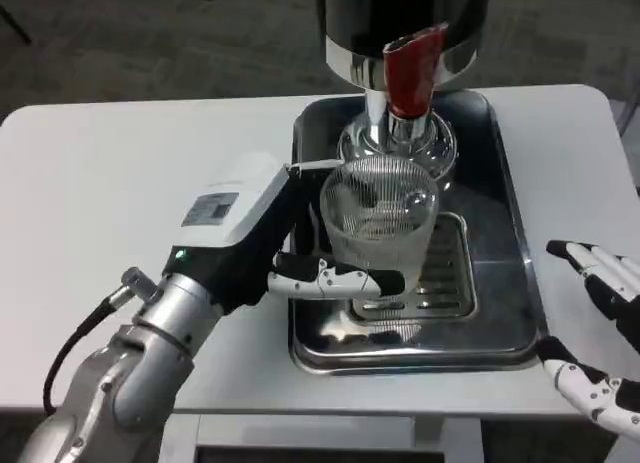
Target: Grasp the cup under the faucet to collect the drink, then remove the cup.
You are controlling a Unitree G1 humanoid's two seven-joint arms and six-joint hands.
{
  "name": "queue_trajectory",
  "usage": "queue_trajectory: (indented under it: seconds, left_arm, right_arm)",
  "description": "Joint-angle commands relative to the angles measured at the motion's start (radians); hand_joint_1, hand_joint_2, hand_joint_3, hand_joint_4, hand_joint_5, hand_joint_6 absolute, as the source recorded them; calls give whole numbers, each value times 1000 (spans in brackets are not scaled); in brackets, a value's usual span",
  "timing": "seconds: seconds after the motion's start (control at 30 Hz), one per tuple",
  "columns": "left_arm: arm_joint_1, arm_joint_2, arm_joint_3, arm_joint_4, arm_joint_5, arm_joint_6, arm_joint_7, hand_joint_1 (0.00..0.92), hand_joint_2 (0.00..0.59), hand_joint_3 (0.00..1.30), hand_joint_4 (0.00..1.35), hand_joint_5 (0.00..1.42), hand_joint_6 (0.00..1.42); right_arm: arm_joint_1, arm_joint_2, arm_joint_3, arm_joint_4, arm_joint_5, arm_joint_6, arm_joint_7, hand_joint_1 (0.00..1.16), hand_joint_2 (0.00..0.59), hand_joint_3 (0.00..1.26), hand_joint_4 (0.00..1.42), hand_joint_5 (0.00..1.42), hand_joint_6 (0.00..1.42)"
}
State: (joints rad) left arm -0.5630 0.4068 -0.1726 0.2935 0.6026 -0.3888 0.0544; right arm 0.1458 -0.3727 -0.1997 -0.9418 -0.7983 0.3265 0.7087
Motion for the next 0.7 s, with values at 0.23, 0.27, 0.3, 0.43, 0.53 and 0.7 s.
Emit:
queue_trajectory:
  seconds: [0.23,0.27,0.3,0.43,0.53,0.7]
  left_arm:
    - [-3,40,-11,-4,7,36,-24,251,81,485,378,498,577]
    - [-4,41,-12,-5,7,37,-24,251,81,479,367,483,563]
    - [-5,42,-12,-6,6,38,-26,251,86,472,353,466,543]
    - [-11,43,-13,-12,1,40,-35,240,86,445,302,419,459]
    - [-20,44,-15,-19,-2,35,-48,232,83,411,285,391,416]
    - [-28,41,-17,-36,-15,25,-70,223,86,362,248,361,361]
  right_arm:
    - [7,-4,15,5,9,11,-26,371,485,43,0,0,1]
    - [6,-4,16,4,9,12,-27,371,485,44,0,0,1]
    - [7,-4,18,4,9,12,-27,371,485,44,0,0,1]
    - [7,-3,22,4,9,15,-29,371,485,44,0,0,7]
    - [4,-4,25,5,8,16,-30,371,485,46,0,0,11]
    - [3,-5,28,6,8,19,-31,371,485,51,0,0,14]
